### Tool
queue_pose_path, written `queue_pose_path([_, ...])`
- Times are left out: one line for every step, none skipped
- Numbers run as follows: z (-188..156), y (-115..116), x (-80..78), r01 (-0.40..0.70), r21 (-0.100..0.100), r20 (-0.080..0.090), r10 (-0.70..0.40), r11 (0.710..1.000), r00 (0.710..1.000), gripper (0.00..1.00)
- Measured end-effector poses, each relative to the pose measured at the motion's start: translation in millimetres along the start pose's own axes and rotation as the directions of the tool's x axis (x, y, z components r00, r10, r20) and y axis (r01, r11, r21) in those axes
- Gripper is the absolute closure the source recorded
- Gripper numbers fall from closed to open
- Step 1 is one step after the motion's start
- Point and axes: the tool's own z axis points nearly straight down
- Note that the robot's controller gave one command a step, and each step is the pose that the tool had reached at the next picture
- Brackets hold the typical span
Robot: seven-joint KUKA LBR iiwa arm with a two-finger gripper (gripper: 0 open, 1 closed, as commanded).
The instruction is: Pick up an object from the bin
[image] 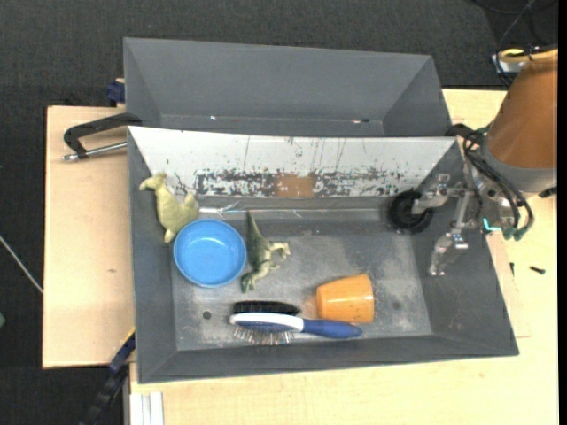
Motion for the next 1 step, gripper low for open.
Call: queue_pose_path([14.7,81.8,40.1,0.214,-0.001,0.004,-0.214,0.977,0.977,0.0])
